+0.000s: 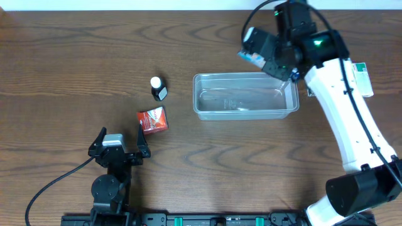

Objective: Pack container
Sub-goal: 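Carry the blue box over the clear container with the right gripper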

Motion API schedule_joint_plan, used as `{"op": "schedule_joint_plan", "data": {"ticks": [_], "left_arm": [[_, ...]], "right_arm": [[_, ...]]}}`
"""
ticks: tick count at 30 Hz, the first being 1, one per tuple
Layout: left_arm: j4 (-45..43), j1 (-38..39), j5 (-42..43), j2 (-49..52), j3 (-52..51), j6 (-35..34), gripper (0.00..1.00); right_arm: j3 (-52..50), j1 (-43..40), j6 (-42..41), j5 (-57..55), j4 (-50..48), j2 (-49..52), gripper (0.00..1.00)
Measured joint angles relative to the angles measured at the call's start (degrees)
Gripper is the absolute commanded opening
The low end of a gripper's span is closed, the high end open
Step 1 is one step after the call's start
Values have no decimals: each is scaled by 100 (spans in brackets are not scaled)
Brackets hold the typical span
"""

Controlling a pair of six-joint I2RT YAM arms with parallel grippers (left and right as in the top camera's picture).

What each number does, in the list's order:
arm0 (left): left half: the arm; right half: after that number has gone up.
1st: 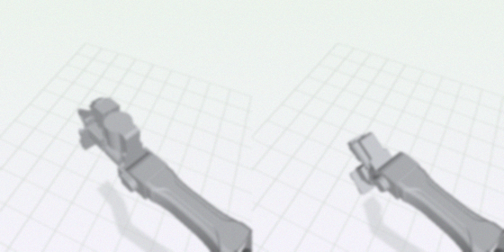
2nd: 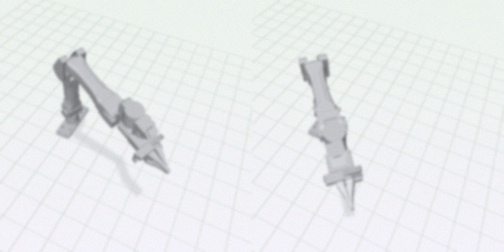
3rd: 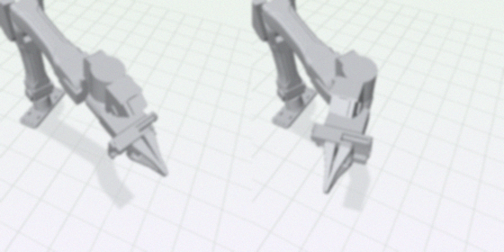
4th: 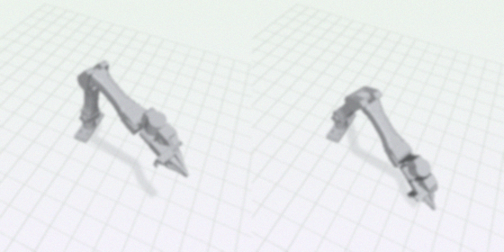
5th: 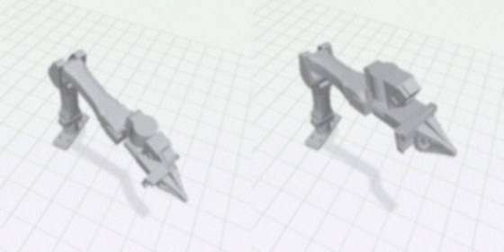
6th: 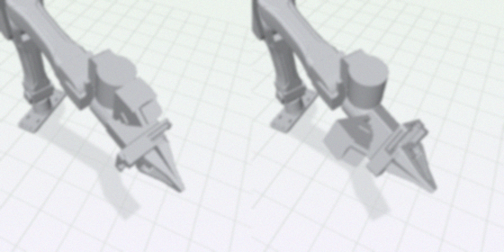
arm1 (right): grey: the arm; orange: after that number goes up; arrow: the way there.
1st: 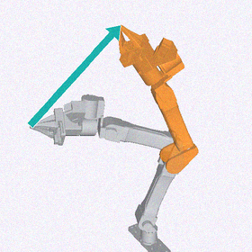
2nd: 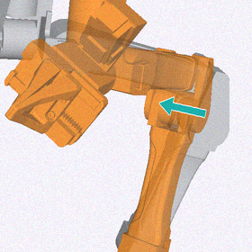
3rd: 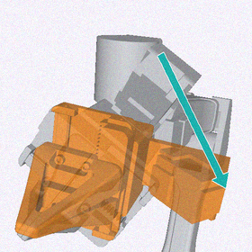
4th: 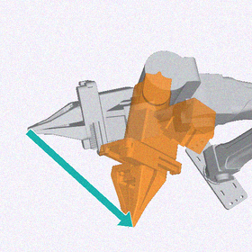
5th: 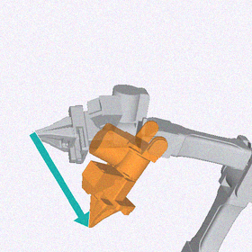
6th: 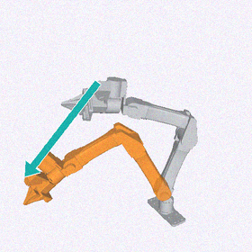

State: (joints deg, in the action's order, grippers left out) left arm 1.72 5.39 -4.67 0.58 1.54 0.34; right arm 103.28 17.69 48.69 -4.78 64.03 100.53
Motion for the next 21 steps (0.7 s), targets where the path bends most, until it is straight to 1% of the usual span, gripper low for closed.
{"op": "schedule_joint_plan", "data": {"ticks": [5,11,21], "left_arm": [[0,0,0,0,0,0,98],[0,0,0,0,0,0,98],[0,0,0,0,0,0,98]], "right_arm": [[0,177,175,0,291,0,4],[-98,181,487,35,282,0,4],[-1005,181,1451,197,-295,2,5]]}}
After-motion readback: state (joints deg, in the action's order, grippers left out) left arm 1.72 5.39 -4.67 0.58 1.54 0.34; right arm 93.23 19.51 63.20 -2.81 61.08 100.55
